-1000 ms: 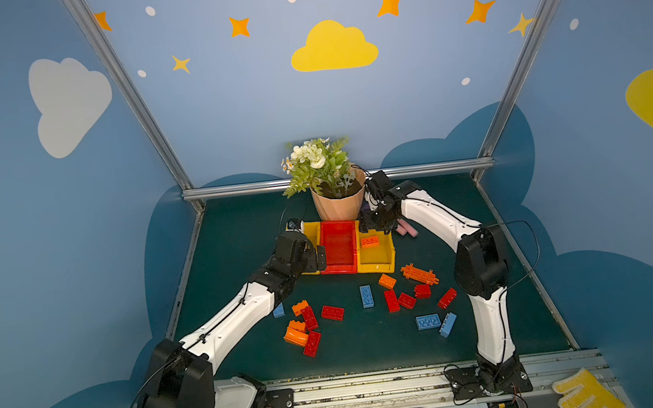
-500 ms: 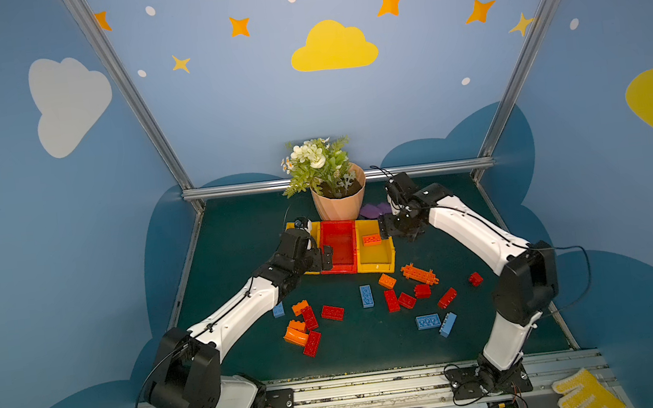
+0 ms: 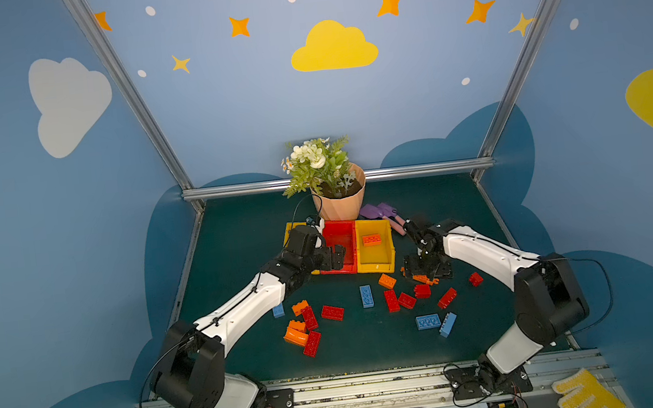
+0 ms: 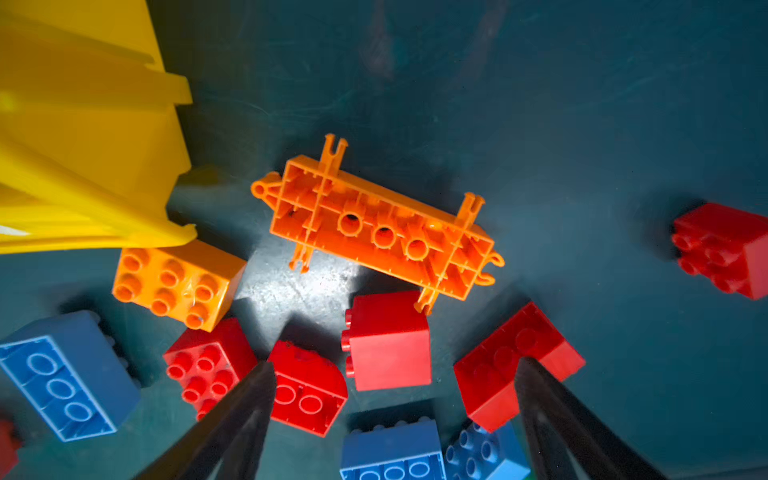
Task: Sort the legos into containers by color
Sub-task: 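Release the orange brick into the yellow bin and withdraw the right gripper, then grasp the long orange plate with pegs using the right gripper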
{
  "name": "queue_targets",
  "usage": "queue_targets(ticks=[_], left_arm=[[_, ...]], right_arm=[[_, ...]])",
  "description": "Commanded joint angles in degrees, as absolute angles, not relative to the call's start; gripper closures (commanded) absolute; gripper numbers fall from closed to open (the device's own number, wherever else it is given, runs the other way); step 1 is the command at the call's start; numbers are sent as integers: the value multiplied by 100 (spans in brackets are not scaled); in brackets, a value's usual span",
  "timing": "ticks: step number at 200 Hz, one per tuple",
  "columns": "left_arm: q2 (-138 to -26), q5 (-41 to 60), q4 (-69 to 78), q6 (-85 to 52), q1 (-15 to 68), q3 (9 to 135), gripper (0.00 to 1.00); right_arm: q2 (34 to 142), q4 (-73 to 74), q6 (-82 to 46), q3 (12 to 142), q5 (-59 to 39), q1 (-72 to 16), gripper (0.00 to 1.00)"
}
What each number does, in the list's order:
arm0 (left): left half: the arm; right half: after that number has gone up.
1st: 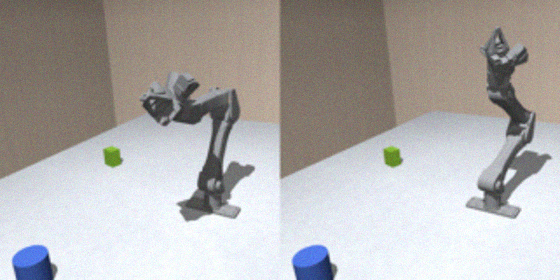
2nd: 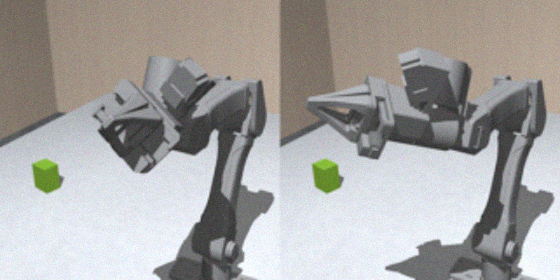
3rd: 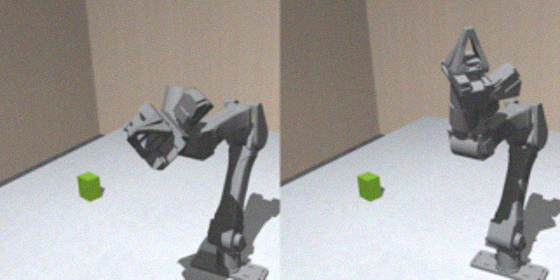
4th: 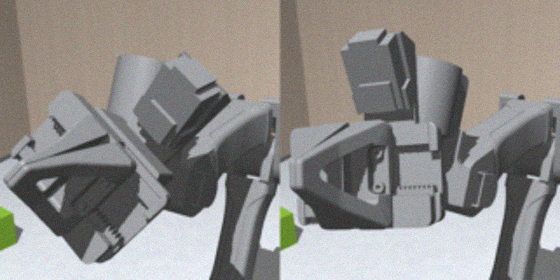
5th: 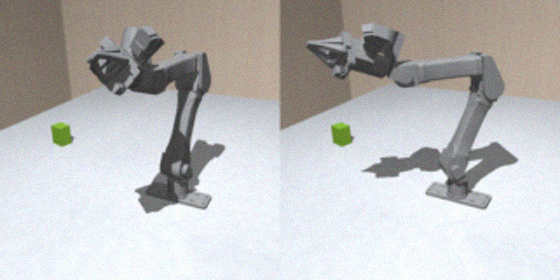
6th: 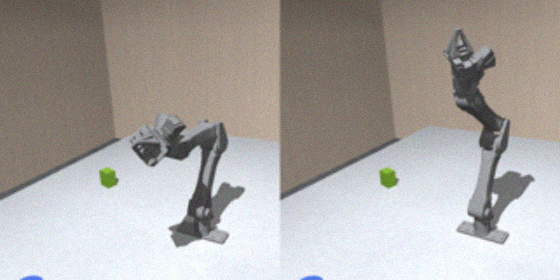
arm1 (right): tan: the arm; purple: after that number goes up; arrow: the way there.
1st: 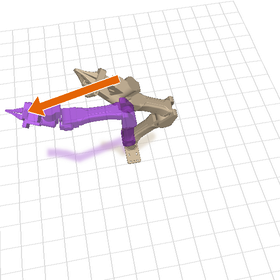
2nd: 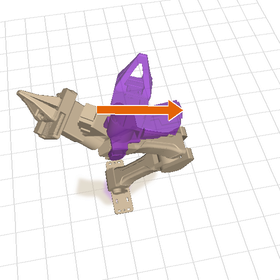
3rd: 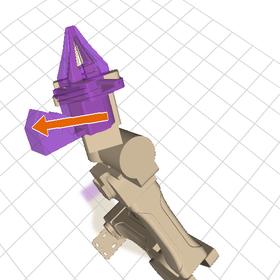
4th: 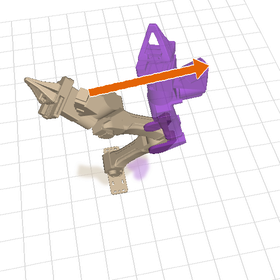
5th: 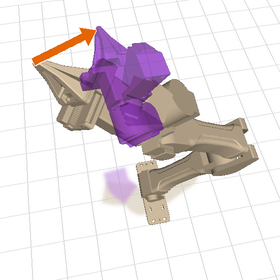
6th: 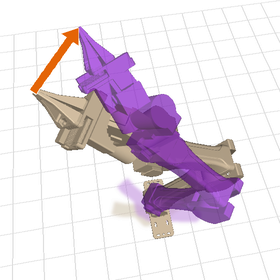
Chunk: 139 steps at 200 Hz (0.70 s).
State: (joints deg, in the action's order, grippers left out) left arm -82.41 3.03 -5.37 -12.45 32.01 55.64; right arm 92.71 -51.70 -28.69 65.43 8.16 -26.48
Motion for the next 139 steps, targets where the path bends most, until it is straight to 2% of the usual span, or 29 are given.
queue_targets(ticks=[1, 39, 139], left_arm=[[-8271, 344, -602, -1171, 3226, 5673, 0], [-8183, 268, -600, -1152, 3235, 5584, 0], [-8069, -67, -630, -1156, 3234, 5473, 0]], right_arm=[[9422, -5019, -2282, 6538, 1157, -2684, 12], [9699, -4970, -1427, 6761, 1377, -2673, 14], [10518, -4650, -589, 7170, 1395, -2687, 21]])
